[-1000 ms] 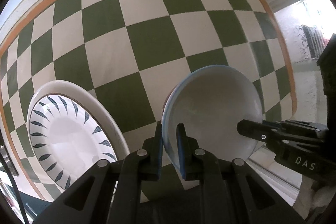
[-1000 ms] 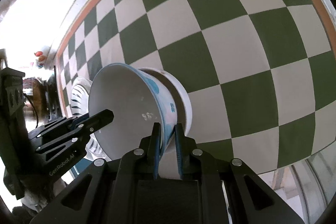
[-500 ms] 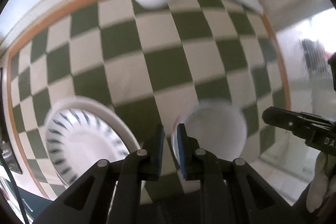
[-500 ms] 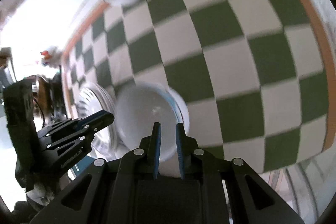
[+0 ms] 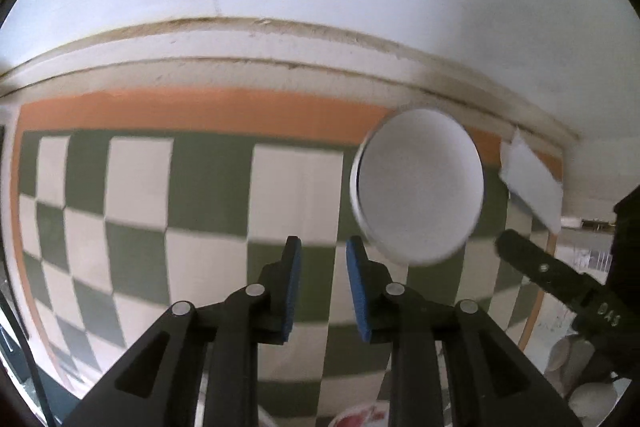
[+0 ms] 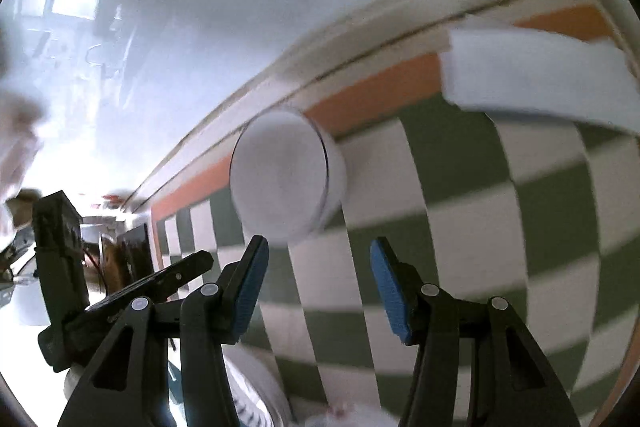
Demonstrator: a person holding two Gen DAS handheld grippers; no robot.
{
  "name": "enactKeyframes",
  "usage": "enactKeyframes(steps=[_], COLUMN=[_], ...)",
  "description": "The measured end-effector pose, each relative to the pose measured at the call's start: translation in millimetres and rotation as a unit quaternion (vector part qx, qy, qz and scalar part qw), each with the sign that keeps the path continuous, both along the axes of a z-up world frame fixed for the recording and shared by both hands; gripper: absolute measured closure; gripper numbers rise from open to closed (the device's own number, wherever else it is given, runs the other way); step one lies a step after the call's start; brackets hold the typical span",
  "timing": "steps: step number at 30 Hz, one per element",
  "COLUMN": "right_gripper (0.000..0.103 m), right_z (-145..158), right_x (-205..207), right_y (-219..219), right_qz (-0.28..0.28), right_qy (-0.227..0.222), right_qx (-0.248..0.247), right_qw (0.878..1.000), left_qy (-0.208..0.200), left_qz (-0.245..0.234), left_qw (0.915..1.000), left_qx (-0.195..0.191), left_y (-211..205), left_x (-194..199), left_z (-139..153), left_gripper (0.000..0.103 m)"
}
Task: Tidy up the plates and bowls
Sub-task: 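Lift the nested bowls with both tools and carry them to the black-rimmed bowl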
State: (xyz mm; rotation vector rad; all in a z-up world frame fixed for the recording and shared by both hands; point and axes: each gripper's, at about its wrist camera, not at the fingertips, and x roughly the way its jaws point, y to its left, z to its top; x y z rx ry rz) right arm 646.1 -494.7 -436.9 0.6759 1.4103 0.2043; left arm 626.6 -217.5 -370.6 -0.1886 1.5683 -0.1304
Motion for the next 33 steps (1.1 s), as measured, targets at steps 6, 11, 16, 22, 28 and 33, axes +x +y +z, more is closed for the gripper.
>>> enactKeyframes(steps=[6,11,16,22,28,33], right_gripper=[0.048,0.084,0.088,0.089,0.09,0.09], right_z=[-36.0,-56.4,-56.6,-52.0,-33.5,0.0], right_x=[37.3,44.5,44.6,35.7,13.0,-21.0], right_y=[13.8,17.6,24.4,29.2,32.5,28.6], right_qz=[0.015,0.022,0.024,0.033,0.026,0.015], right_qy=[0.034,0.045,0.035,0.03,0.02,0.0], right_qx=[-0.018,-0.009,-0.024,-0.036,-0.038,-0.047], right_qw=[0.999,0.999,0.999,0.998,0.999,0.999], left_qy=[0.012,0.017,0.005,-0.011,-0.037,-0.056], left_qz=[-0.005,-0.03,-0.039,-0.046,-0.067,-0.082], left_qw=[0.9998,0.9994,0.9992,0.9989,0.9971,0.9949], left_qx=[-0.014,-0.003,0.004,0.001,-0.006,-0.015], left_y=[-13.5,-29.3,-36.9,-37.1,-41.2,-43.8], left_x=[24.2,25.8,20.3,12.8,-10.6,-44.3], left_z=[-21.6,-38.8,-40.3,-27.0,-0.3,25.0], left_gripper=[0.082,0.093,0.094,0.094,0.094,0.094])
